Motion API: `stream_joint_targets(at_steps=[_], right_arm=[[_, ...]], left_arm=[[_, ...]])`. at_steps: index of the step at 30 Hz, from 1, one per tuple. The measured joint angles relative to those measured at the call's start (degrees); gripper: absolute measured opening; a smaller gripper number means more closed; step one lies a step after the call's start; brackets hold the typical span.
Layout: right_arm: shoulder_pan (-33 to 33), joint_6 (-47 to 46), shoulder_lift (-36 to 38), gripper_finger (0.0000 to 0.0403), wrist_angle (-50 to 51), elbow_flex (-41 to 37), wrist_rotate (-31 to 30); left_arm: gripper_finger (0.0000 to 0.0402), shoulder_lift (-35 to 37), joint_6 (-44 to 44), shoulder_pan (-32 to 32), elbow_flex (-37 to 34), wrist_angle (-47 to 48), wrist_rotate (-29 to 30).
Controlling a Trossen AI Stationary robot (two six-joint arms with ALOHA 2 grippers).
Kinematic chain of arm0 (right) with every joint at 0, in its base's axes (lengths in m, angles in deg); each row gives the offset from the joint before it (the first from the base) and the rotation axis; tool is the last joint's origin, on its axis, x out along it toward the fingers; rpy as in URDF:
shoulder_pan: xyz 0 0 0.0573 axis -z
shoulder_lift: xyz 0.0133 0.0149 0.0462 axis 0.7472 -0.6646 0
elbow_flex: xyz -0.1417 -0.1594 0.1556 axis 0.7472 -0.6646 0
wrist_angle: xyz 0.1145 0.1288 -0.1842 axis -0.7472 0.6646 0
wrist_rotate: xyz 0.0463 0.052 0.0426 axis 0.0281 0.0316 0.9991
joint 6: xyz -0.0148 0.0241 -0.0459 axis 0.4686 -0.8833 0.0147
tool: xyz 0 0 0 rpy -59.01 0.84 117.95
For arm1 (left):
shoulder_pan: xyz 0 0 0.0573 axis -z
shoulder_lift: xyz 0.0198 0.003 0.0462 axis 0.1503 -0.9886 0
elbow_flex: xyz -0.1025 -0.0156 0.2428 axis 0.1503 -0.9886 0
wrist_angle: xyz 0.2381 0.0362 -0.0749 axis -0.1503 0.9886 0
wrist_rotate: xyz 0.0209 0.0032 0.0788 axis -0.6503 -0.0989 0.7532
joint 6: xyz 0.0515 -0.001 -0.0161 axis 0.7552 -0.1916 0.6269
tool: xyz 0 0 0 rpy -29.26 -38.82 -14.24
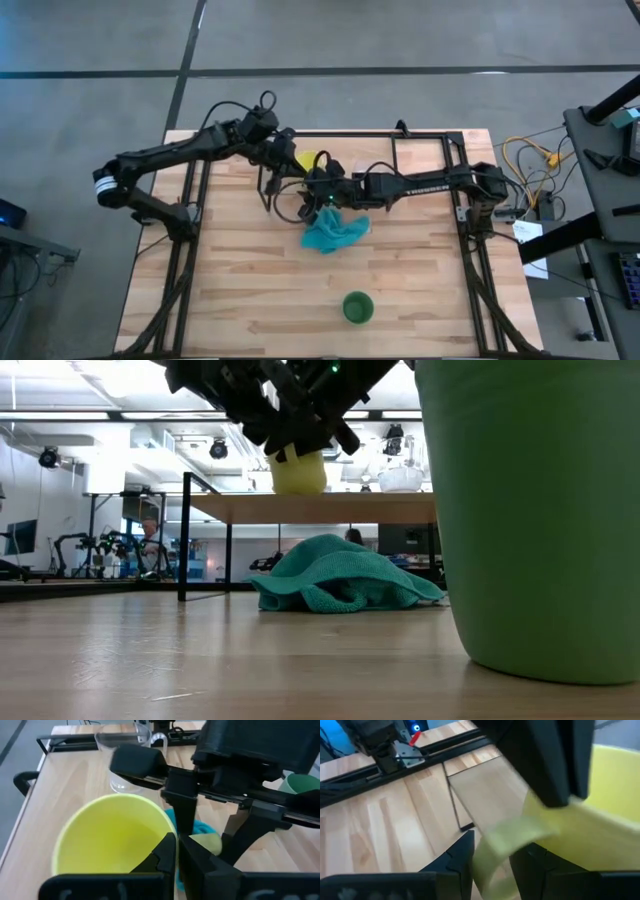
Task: Stack small to large cups/mugs on shelf
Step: Put the yellow cup on the shelf
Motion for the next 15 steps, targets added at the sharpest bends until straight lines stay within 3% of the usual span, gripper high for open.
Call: stream_joint_targets(at_steps=[15], right_arm=[[1.12, 0.09, 0.00, 0.0109, -0.03, -0.19, 0.23]], left_arm=[[0.0000, -2.17, -0.02, 0.01, 2.78, -0.98, 0.14]])
